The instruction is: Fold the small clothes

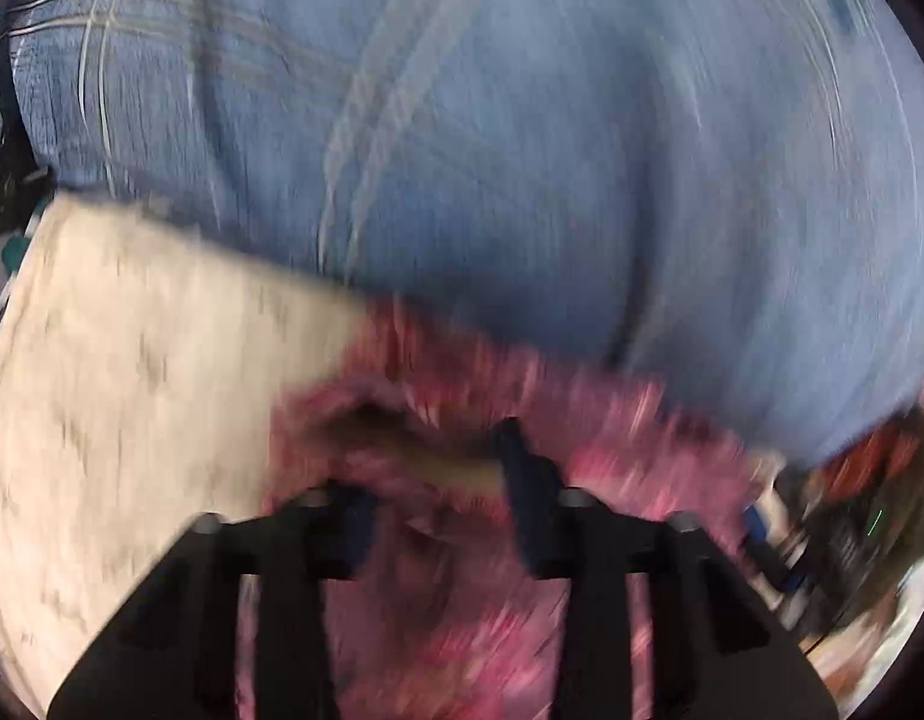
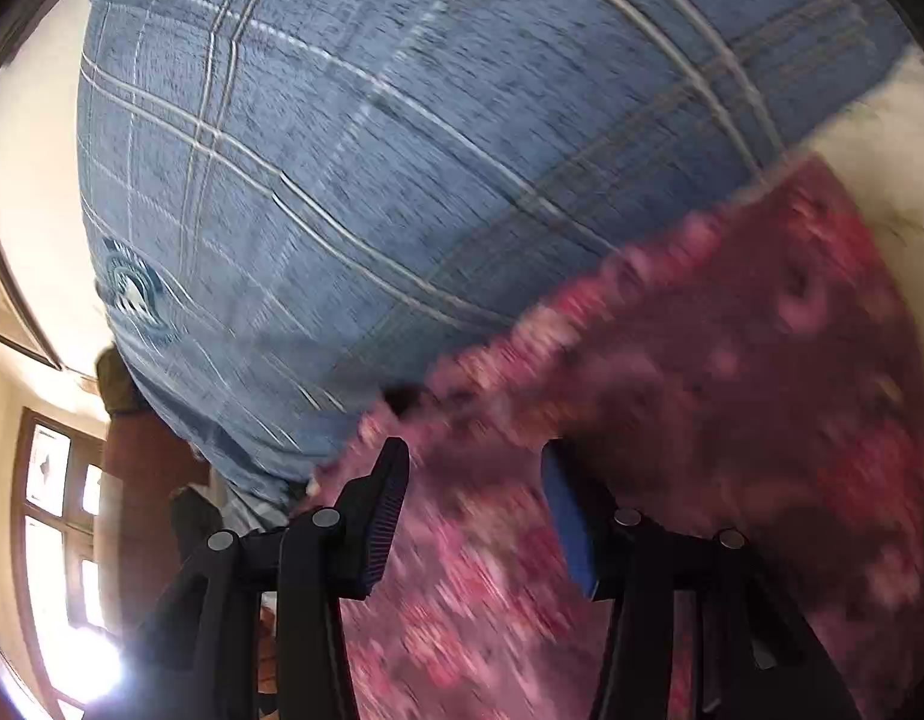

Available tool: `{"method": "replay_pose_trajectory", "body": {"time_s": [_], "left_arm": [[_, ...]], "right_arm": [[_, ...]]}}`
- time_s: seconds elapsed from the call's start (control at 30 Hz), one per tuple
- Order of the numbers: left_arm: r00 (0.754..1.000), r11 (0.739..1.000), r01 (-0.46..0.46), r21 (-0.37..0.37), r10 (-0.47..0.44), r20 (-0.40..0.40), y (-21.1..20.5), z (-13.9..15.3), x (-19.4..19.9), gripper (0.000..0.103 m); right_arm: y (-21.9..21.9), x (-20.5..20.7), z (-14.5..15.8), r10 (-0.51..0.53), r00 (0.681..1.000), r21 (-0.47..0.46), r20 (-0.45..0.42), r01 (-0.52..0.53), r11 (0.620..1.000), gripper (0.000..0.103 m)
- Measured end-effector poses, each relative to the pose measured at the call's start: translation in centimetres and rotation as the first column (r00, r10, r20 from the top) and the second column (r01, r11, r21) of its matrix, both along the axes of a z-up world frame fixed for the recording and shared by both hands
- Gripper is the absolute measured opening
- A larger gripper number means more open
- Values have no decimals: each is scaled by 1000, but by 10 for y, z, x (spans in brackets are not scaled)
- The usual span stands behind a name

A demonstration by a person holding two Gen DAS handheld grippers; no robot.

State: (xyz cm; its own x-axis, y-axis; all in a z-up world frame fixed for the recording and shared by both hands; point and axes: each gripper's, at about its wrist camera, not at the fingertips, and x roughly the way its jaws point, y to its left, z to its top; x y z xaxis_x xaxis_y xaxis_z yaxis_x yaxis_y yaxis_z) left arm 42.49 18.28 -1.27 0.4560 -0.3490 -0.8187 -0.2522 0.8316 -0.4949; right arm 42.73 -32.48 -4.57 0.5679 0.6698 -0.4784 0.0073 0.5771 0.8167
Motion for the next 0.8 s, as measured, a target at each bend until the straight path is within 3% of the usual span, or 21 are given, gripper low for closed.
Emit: {"method": "replay_pose_trajectory", "body": {"time_s": [0.07, 0.13, 0.23, 0.4, 0.5, 0.53, 0.57, 0.6, 0.63, 0.73, 0.77, 0.8], "left_arm": [[993, 991, -116, -72, 118, 30, 29, 9, 4, 29], [987, 984, -155, -86, 159, 33, 48, 14, 2, 31], [984, 983, -178, -53, 180, 22, 74, 11, -13, 52], [995, 990, -95, -101, 93, -26, 74, -17, -38, 60], [998, 995, -9, -102, 2, -69, 47, -32, -38, 62], [997, 996, 14, -89, -21, -74, 35, -34, -37, 62], [998, 998, 30, -53, -34, -62, 25, -31, -34, 52], [998, 999, 45, -13, -46, -43, 17, -26, -33, 19], [998, 998, 64, 14, -64, -30, 9, -21, -31, 9], [999, 998, 31, 58, -31, 7, 3, -9, -25, 7], [1000, 994, 24, 107, -24, -3, 1, -10, -21, 7], [999, 984, 19, 177, -12, -42, -1, -16, -14, 7]], "right_arm": [[-10, 3, 12, -74, 995, -24, 64, 76, 997, 49], [-24, 0, 17, -99, 993, -63, 65, 103, 993, 49], [-53, -15, 20, -121, 991, -163, 55, 129, 978, 49], [-104, -40, 1, -240, 970, -228, -43, 225, 947, 54], [-99, -34, -19, -233, 966, -230, -113, 203, 952, 56], [-90, -33, -19, -213, 973, -245, -84, 187, 951, 56], [-83, -30, -18, -173, 983, -251, -68, 151, 956, 48], [-72, -25, -15, -115, 992, -280, -59, 94, 955, 34], [-60, -24, -5, -78, 997, -352, -19, 66, 934, 9], [-63, -33, 22, -96, 988, -350, 124, 134, 927, 7], [-68, -31, 22, -125, 985, -346, 122, 161, 924, 6], [-75, -22, 11, -147, 987, -365, 63, 160, 917, 6]]}}
